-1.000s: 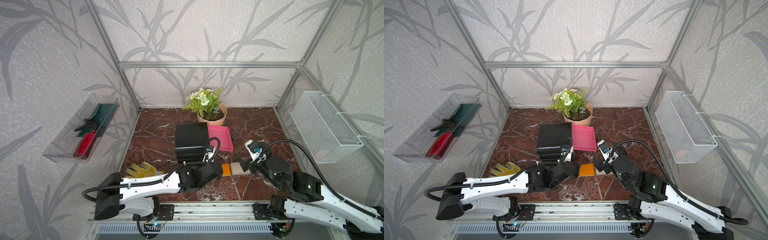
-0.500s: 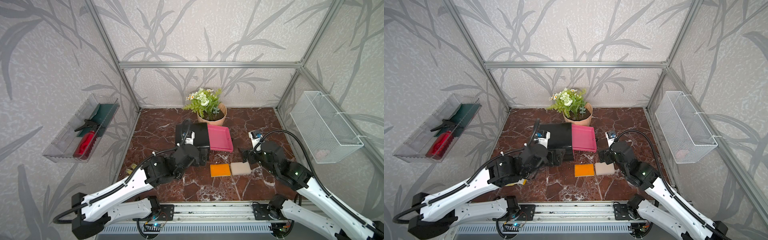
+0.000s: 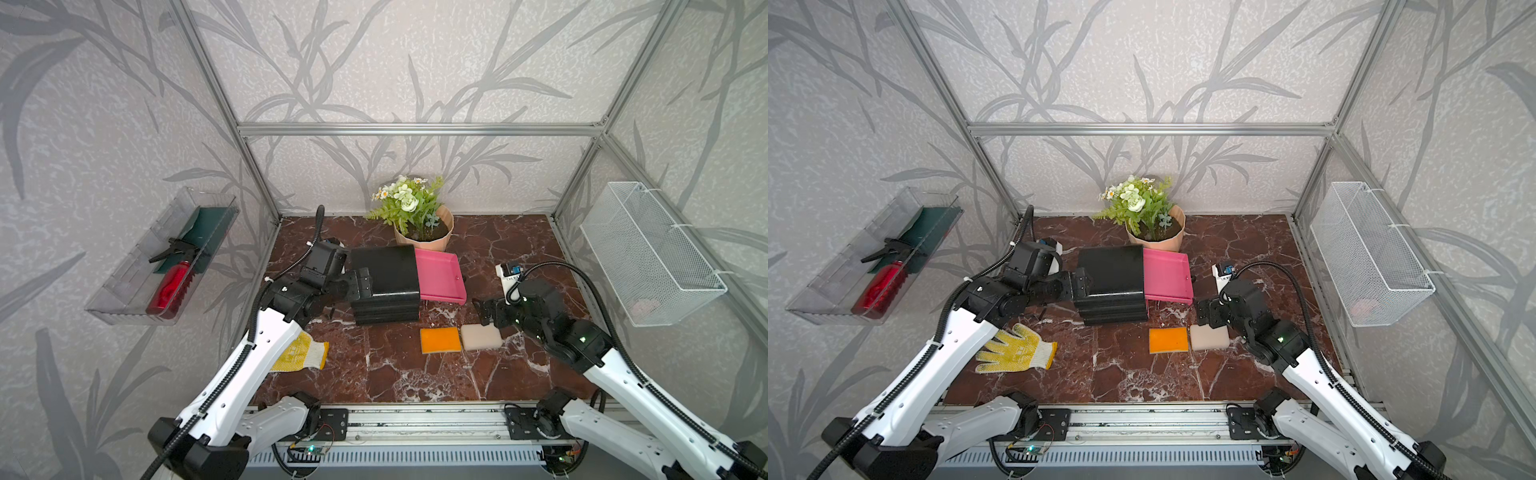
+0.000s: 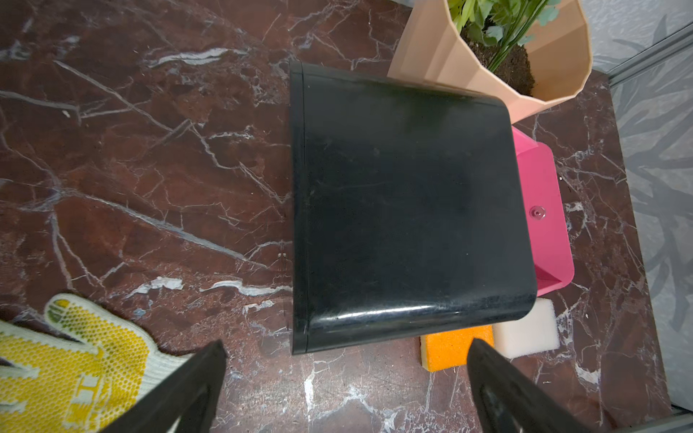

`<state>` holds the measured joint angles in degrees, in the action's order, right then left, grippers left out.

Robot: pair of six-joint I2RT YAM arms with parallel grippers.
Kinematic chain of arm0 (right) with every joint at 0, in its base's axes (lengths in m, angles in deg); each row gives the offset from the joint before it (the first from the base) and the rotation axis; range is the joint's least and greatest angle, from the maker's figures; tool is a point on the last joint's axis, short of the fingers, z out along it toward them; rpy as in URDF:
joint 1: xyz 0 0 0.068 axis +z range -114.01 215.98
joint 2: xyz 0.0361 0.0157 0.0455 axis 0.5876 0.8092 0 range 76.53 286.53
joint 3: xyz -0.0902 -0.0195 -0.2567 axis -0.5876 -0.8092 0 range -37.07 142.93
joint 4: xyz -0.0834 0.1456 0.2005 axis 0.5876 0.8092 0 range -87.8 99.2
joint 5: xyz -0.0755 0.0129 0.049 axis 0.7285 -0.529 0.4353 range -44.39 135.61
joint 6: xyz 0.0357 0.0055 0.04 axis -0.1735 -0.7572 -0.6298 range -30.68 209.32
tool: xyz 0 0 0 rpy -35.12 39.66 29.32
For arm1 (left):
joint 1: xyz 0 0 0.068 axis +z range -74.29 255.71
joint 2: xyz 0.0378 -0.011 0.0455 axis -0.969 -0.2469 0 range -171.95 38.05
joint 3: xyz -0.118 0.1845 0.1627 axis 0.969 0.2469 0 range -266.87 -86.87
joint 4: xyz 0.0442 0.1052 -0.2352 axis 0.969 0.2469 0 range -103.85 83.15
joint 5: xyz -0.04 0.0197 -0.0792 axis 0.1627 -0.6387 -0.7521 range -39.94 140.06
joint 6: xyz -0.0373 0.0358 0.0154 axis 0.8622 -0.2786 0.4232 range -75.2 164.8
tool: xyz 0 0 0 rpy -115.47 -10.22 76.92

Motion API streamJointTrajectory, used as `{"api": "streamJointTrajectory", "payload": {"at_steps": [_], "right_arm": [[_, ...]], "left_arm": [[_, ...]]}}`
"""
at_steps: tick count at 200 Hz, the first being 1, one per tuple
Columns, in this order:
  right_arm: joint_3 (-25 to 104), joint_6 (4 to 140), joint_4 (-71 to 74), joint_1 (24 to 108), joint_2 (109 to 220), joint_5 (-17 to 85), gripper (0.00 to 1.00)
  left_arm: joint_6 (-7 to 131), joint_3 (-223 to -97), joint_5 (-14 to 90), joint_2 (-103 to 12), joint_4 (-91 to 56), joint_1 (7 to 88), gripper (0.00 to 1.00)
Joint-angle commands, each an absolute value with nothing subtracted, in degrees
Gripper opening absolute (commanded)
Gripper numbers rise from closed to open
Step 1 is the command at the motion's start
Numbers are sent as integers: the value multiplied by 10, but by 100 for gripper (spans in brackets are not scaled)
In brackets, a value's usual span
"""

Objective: Take the sponge out of the drawer
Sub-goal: Place the sponge at the center of the board, then close the drawer of the storage box.

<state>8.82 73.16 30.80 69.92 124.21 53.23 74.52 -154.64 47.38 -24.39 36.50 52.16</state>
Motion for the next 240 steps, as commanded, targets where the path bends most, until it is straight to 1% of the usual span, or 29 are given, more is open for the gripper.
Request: {"api": "streamJointTrajectory", "payload": {"at_steps": [1,56,107,122,165,207,240], "right_arm": [[78,718,290,689,1249,503,99],[73,684,274,682,1303,488,99],[70,669,247,682,1356,492,99],[79,670,246,682,1381,493,95],[96,666,221,681,1440,494,87],[116,674,206,670,1485,480,83],[112,653,172,650,1503,439,81]], "left_arm": [[713,-1522,412,-229,335,541,99],[694,-1441,349,-223,244,564,99],[701,-1391,256,-212,181,603,99],[703,-1386,244,-207,176,608,99],[705,-1376,250,-199,176,613,99],[706,-1373,245,-201,173,613,99],[708,-1371,239,-201,171,614,98]]}}
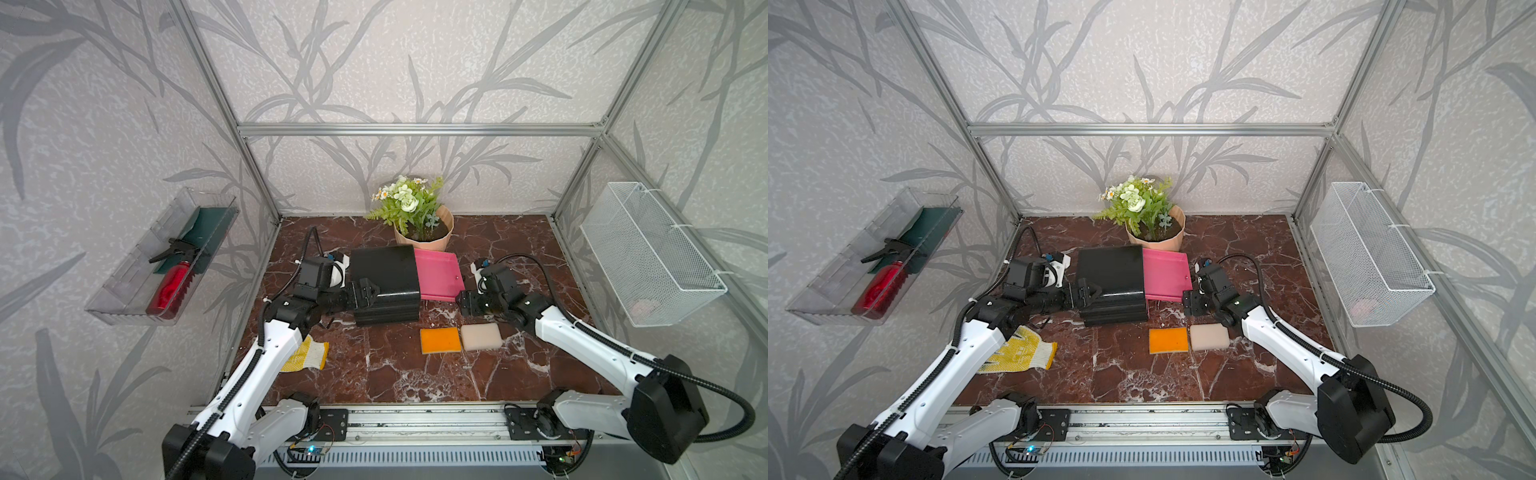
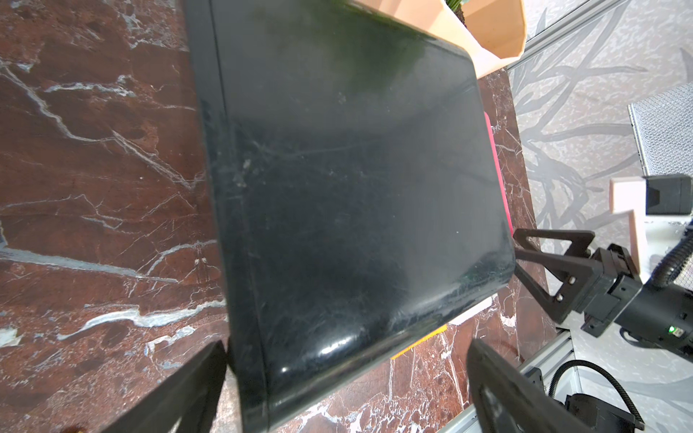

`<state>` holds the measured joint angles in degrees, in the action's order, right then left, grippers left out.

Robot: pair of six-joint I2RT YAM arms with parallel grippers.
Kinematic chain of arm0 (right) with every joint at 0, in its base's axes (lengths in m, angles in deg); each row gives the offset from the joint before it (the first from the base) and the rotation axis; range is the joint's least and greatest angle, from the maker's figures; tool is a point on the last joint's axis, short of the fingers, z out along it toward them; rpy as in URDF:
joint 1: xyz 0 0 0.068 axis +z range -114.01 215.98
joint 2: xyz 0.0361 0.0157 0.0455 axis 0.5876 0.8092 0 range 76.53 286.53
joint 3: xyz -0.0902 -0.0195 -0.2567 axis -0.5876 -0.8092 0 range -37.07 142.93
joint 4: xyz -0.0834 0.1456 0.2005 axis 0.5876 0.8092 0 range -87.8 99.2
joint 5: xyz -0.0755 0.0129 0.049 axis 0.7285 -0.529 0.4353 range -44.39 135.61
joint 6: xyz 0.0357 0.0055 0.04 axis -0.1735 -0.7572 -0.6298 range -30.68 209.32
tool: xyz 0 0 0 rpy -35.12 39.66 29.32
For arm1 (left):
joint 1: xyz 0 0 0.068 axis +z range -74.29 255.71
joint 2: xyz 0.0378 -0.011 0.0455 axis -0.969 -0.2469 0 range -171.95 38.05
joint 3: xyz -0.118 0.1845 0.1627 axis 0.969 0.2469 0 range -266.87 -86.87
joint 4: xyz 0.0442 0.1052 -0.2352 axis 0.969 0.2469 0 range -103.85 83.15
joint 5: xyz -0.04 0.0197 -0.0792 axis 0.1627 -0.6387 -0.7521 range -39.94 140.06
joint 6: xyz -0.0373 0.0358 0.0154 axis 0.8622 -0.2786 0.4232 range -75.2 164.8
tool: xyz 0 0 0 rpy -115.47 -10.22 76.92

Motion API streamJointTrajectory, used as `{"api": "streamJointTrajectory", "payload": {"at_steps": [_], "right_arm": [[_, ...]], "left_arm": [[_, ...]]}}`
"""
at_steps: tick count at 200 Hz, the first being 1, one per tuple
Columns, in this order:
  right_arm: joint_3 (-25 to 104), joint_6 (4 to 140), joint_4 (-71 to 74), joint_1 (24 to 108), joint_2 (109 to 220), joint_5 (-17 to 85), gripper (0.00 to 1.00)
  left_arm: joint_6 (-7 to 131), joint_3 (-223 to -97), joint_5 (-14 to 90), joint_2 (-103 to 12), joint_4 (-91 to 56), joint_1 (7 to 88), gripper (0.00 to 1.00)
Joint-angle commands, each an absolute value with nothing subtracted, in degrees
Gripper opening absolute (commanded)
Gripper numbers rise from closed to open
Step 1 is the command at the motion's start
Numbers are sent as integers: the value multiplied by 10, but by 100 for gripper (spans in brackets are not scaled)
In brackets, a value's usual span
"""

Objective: Take the sponge out of the drawer
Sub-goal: Close the drawer of the storage box.

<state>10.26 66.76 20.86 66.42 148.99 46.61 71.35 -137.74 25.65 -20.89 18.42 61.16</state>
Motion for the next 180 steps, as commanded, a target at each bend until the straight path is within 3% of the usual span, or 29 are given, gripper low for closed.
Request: {"api": "streamJointTrajectory", "payload": {"at_steps": [1,57,126,180], "right_arm": [[112,653,171,649,1503,438,80],[125,644,160,642,1524,426,78],[130,647,143,641,1579,410,65],[122,644,111,641,1577,398,32]], "left_arm": [[708,-1371,240,-201,171,614,98],[709,-1370,231,-210,167,614,97],[709,-1369,225,-214,165,614,97],[721,-1360,191,-221,145,614,97]]}}
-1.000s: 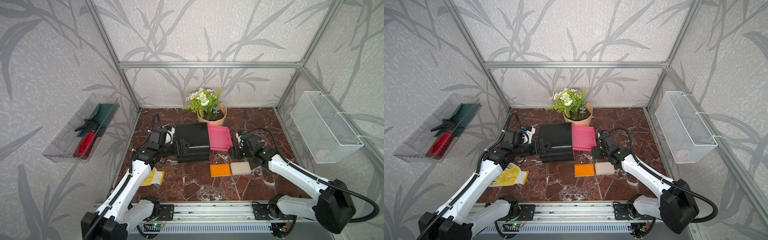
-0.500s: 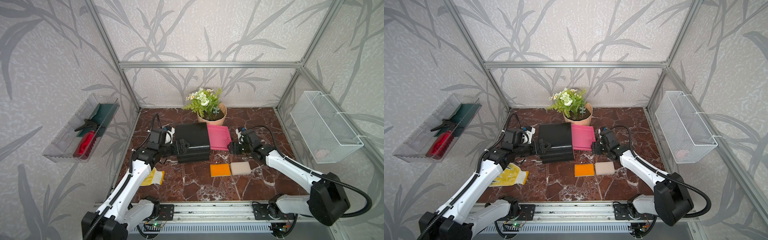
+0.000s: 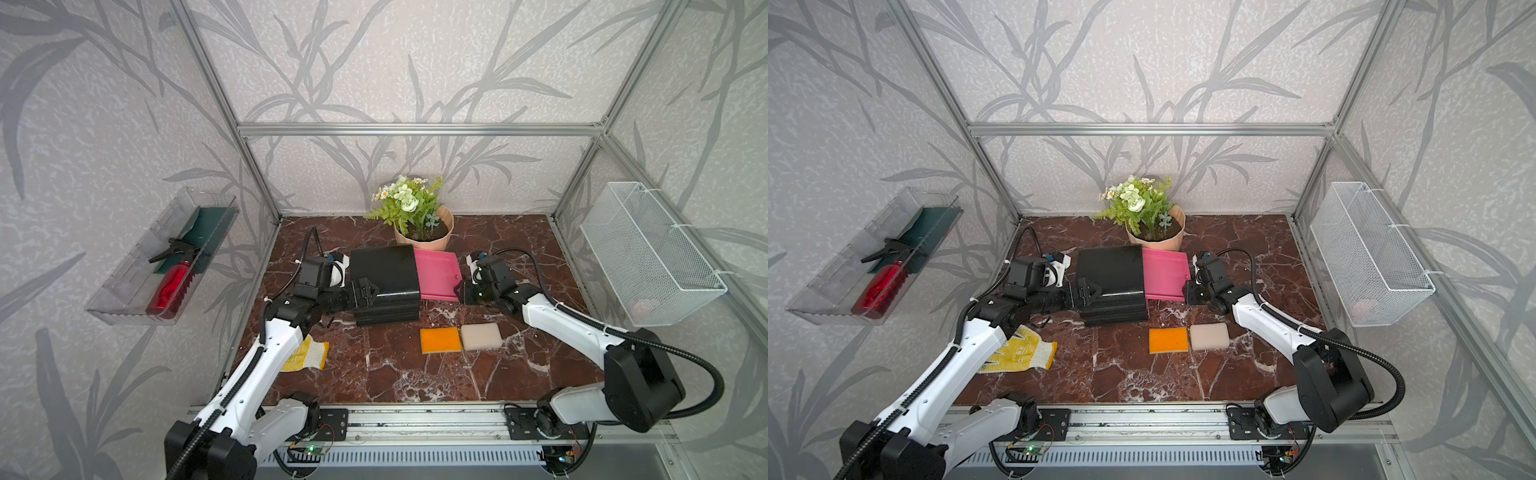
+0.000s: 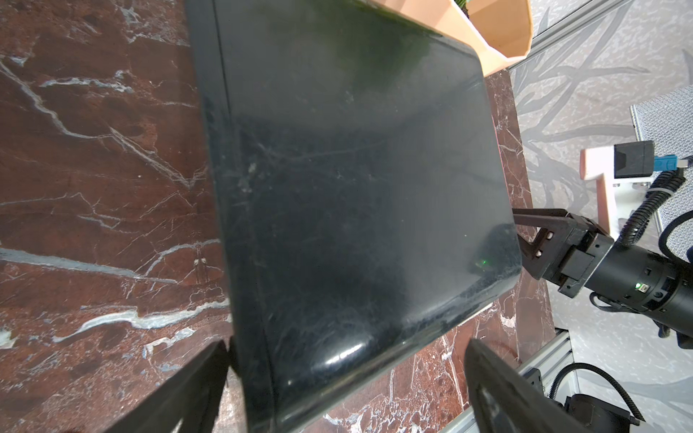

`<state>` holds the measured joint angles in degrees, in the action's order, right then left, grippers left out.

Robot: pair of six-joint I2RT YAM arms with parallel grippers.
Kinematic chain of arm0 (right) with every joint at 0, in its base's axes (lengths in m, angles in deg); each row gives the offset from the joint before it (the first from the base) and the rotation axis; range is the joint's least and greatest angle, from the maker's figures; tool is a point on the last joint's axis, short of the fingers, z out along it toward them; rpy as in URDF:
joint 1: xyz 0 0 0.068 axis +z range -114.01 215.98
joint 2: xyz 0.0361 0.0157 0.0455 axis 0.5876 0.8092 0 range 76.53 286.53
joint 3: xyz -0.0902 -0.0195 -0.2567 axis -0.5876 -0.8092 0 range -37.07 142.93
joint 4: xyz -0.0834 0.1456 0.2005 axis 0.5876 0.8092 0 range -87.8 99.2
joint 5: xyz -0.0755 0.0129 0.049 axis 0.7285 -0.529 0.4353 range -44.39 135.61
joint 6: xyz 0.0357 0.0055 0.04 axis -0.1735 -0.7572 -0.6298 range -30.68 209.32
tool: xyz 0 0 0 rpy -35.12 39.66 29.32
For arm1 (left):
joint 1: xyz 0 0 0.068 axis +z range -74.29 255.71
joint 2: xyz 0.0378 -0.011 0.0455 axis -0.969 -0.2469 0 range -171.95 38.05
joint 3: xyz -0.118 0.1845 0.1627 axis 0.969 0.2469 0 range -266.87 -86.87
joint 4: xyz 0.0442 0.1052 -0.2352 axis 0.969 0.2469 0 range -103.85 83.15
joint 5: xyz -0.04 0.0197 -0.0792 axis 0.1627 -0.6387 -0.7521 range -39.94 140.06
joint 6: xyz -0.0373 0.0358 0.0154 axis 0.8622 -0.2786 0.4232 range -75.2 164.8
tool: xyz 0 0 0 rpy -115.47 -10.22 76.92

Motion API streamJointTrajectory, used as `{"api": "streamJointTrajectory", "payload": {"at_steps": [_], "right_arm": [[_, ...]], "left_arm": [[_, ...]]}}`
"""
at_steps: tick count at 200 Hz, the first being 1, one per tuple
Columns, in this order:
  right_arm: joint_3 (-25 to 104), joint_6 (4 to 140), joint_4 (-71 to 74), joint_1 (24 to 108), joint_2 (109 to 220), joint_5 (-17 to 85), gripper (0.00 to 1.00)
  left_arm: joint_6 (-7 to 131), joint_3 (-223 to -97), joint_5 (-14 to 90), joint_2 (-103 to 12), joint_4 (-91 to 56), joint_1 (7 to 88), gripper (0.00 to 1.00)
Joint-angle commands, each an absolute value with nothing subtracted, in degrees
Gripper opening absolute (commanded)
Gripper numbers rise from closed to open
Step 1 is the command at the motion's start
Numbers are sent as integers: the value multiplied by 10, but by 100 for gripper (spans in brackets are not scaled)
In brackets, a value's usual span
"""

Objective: Take the sponge out of the drawer
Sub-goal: Close the drawer of the storage box.

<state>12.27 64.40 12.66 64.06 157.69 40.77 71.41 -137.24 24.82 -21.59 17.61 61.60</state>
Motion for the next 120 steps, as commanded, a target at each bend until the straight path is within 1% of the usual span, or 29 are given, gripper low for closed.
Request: {"api": "streamJointTrajectory", "payload": {"at_steps": [1,50,62,79,120], "right_arm": [[122,644,111,641,1577,397,31],[124,636,111,641,1566,409,13],[125,633,111,641,1560,414,6],[127,638,110,641,1549,419,3],[144,650,129,643,1521,434,1]], "left_arm": [[722,-1360,190,-221,145,613,97],[724,-1361,181,-227,145,615,96],[724,-1361,182,-228,145,615,96],[723,-1360,181,-228,145,615,96],[723,-1361,178,-230,144,616,96]]}}
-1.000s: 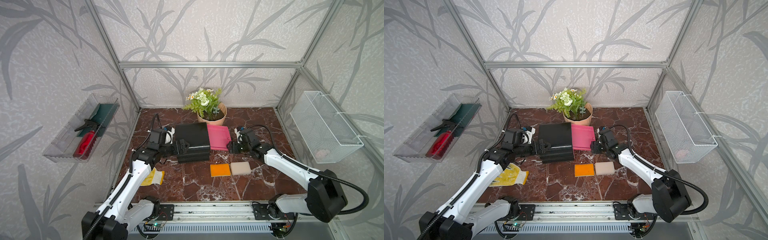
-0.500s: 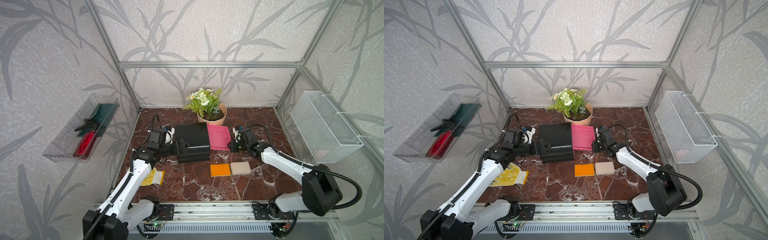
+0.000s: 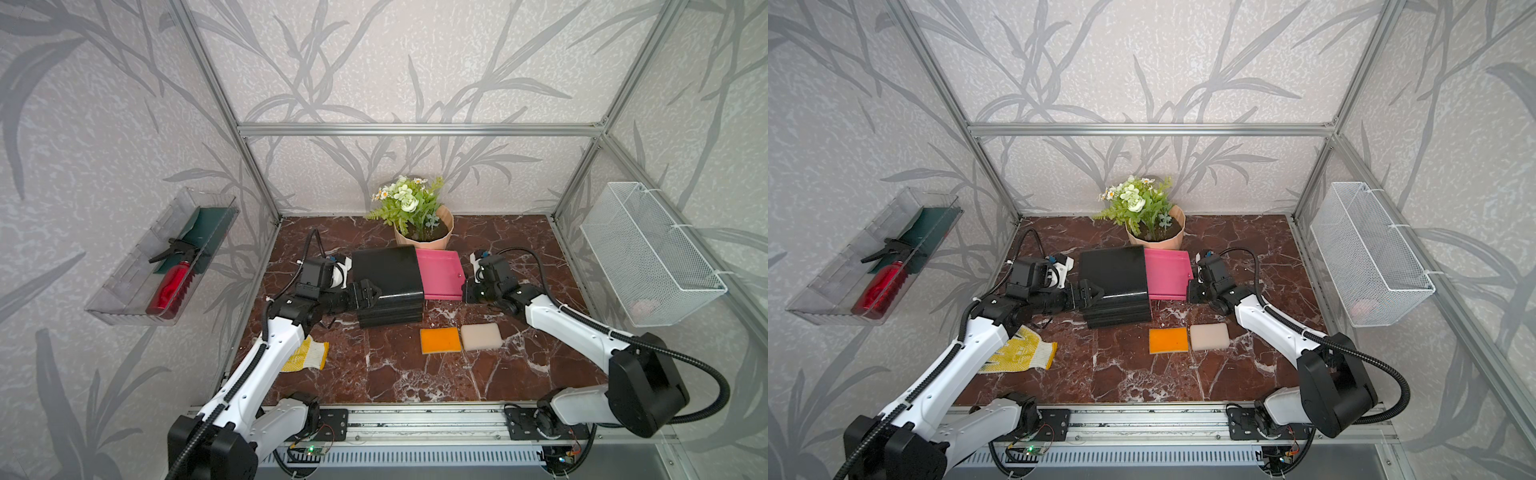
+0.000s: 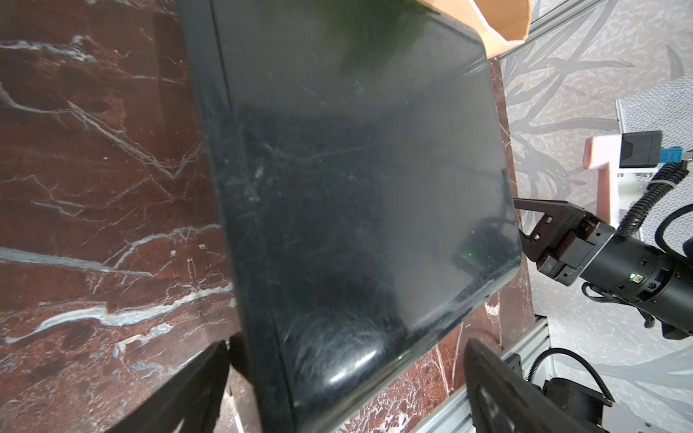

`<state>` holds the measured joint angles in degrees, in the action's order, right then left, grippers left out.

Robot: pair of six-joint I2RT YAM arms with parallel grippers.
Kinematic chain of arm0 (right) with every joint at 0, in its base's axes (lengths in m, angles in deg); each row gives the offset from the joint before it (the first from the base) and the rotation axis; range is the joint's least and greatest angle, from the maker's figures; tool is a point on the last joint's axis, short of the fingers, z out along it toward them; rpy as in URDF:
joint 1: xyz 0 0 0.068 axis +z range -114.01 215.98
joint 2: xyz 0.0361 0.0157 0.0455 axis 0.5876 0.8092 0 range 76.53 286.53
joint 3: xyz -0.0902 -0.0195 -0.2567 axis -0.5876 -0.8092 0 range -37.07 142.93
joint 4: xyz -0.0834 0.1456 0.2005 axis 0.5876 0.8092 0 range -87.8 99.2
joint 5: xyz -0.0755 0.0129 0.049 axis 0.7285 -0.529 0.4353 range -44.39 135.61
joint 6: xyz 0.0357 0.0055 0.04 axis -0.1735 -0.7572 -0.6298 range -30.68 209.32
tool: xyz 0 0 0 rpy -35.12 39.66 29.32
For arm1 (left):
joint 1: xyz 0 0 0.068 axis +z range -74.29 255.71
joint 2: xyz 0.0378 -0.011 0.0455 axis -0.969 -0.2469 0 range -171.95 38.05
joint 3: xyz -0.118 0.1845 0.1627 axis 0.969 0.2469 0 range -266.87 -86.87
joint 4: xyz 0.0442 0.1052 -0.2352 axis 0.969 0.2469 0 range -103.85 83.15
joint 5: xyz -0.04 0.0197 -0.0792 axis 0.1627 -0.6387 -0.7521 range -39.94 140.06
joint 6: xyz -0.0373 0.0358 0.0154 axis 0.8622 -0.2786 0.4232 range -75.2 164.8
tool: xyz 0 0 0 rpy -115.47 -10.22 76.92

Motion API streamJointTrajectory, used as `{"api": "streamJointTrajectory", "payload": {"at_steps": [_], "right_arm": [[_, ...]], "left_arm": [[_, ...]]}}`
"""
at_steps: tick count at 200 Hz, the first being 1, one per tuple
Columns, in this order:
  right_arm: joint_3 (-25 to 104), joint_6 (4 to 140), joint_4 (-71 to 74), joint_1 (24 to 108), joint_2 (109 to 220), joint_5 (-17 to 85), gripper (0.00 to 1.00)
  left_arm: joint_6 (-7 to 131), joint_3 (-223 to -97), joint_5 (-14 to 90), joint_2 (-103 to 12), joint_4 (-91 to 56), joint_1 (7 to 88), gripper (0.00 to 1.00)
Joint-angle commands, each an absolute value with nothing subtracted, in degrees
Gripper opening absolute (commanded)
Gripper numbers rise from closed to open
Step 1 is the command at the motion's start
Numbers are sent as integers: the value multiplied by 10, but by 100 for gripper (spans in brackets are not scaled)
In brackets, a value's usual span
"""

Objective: Take the sponge out of the drawer
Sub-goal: Close the drawer of the storage box.

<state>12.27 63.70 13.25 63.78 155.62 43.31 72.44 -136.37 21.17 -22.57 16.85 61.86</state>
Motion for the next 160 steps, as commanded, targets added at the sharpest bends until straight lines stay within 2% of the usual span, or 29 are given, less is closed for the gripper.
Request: {"api": "streamJointTrajectory", "payload": {"at_steps": [1,54,121,138,160], "right_arm": [[145,650,129,643,1520,435,1],[163,666,146,664,1501,449,1],[193,650,146,738,1521,504,5],[204,647,140,756,1532,506,11],[217,649,144,774,1539,514,35]], "left_arm": [[723,-1361,178,-230,144,615,96],[723,-1362,168,-238,141,616,95],[723,-1361,166,-240,139,616,95],[724,-1362,164,-240,139,616,95],[724,-1362,165,-239,139,616,95]]}}
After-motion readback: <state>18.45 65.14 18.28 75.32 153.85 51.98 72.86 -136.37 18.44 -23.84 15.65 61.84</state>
